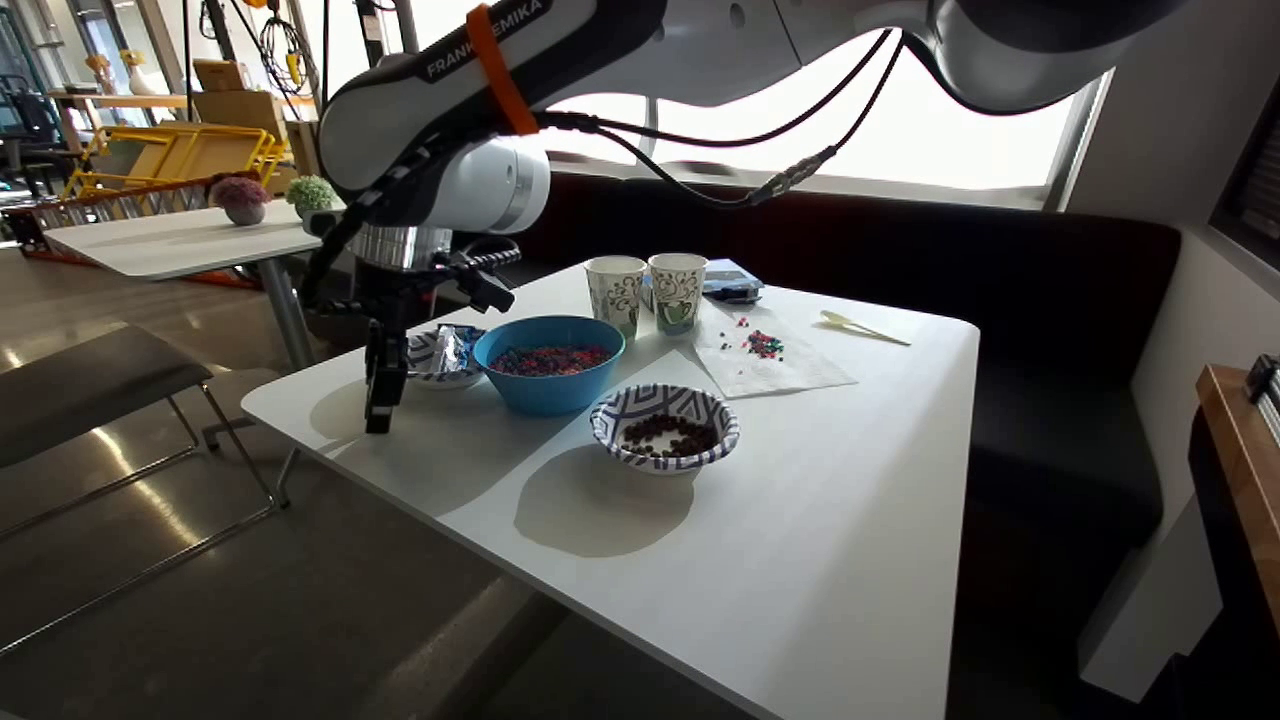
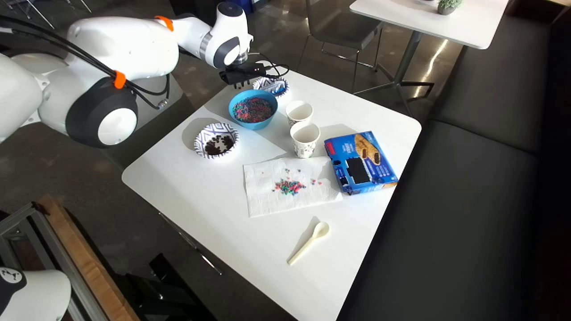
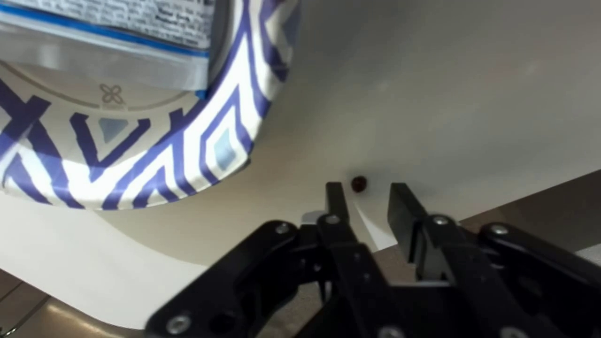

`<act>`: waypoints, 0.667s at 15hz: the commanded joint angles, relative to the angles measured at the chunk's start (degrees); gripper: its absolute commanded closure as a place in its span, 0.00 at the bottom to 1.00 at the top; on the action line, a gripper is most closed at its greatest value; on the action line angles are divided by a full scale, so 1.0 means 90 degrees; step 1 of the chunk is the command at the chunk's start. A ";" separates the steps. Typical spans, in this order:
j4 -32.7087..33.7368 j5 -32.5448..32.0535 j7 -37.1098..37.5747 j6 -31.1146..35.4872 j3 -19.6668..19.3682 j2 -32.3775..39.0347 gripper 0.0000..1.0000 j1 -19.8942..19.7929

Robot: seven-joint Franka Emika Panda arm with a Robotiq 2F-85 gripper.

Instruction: Put the brown object in the bowl closest to you

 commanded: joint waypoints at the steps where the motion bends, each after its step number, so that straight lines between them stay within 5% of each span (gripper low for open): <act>1: -0.0136 0.0193 -0.0177 0.0161 0.0099 0.0000 0.76 -0.0071; 10: -0.0178 0.0236 -0.0173 0.0192 0.0114 0.0000 0.81 -0.0100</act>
